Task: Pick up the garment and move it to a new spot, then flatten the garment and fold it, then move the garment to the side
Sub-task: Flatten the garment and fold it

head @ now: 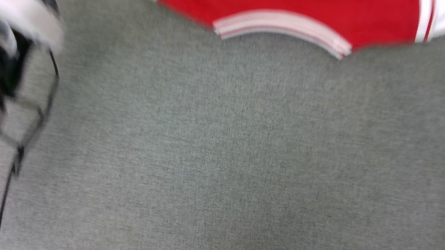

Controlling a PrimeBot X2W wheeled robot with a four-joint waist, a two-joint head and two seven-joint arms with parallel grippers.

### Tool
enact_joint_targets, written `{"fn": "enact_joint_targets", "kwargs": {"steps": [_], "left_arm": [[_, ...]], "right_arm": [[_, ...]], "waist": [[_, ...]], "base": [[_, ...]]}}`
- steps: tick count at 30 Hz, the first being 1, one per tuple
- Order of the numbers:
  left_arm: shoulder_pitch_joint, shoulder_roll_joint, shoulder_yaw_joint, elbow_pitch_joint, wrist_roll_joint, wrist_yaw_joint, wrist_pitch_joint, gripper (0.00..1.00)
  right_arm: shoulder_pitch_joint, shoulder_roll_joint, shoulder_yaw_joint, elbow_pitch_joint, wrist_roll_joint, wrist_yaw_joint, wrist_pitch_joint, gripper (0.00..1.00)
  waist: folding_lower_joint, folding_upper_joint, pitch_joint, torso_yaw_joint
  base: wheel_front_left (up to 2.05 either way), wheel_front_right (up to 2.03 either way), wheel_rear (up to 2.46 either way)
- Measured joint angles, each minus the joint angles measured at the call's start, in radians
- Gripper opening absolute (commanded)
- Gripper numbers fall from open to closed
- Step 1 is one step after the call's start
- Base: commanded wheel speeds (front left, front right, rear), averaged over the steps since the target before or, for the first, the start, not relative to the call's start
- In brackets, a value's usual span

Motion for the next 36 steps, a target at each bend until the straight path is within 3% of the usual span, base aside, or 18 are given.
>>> {"fn": "enact_joint_targets", "kwargs": {"steps": [5,9,20,30,36], "left_arm": [[0.211,0.014,-0.036,-0.081,0.009,0.052,0.036,0.0],[0.359,0.056,-0.04,-0.144,0.01,0.095,0.063,0.0],[0.686,0.199,-0.09,-0.351,0.001,0.123,0.214,0.0],[0.944,0.313,-0.086,-0.534,-0.075,0.172,0.33,0.0],[1.066,0.344,-0.085,-0.588,-0.156,0.197,0.409,0.0]], "right_arm": [[0.17,-0.031,0.01,-0.034,0.061,0.0,0.07,0.0],[0.29,-0.047,0.005,-0.066,0.1,0.0,0.118,0.0],[0.573,-0.08,-0.052,-0.189,0.178,0.0,0.218,0.0],[0.85,-0.108,-0.101,-0.356,0.259,0.0,0.421,0.0],[0.985,-0.115,-0.132,-0.42,0.237,0.0,0.545,0.0]], "waist": [[-0.0001,0.0,-0.091,0.002],[-0.0002,0.0,-0.159,0.002],[-0.0003,0.0,-0.313,-0.01],[-0.0003,0.0,-0.401,-0.022],[-0.0002,0.0,-0.407,-0.028]], "base": [[0.0,0.0,0.0],[0.0,0.0,0.0],[0.0,0.0,0.0],[0.0,0.0,0.0],[0.0,0.0,0.0]]}}
